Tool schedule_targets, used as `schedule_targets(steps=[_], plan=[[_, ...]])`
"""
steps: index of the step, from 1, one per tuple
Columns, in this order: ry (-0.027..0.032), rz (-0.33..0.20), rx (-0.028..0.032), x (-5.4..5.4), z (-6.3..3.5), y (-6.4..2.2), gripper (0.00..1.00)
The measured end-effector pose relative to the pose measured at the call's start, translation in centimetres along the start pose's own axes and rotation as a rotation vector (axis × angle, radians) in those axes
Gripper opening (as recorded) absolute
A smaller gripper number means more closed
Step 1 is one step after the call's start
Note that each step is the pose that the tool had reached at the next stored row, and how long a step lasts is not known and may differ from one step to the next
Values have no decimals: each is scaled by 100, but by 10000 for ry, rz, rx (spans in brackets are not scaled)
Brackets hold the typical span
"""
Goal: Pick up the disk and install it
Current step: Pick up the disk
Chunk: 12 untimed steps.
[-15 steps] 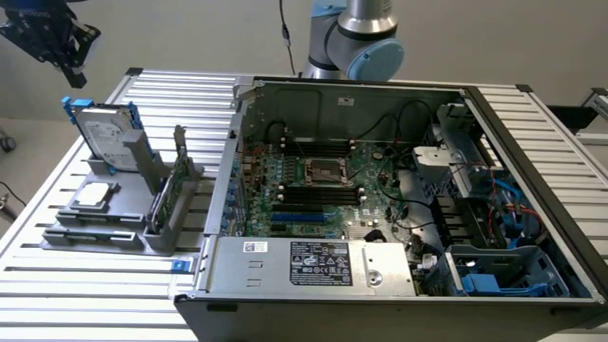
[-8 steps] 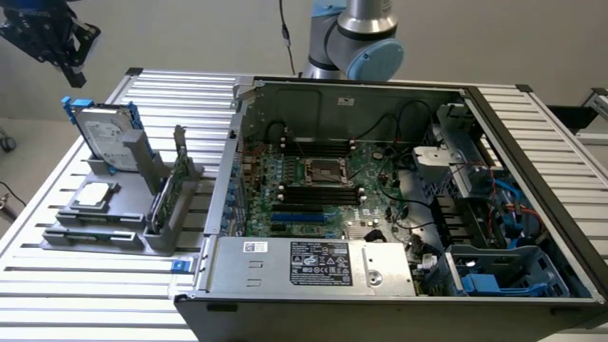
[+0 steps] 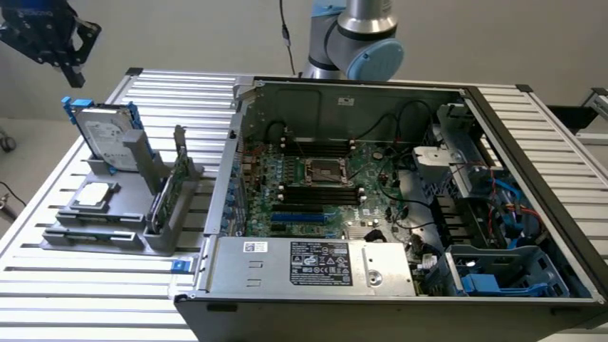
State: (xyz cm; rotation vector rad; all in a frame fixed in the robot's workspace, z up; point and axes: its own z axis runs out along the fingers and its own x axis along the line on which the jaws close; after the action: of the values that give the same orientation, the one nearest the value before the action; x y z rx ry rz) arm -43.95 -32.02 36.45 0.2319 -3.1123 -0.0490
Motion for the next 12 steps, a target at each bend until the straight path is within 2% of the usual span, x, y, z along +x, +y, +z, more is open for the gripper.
schedule_targets(steps=[12], plan=[[75,-2189,61,1,-3,0,11]])
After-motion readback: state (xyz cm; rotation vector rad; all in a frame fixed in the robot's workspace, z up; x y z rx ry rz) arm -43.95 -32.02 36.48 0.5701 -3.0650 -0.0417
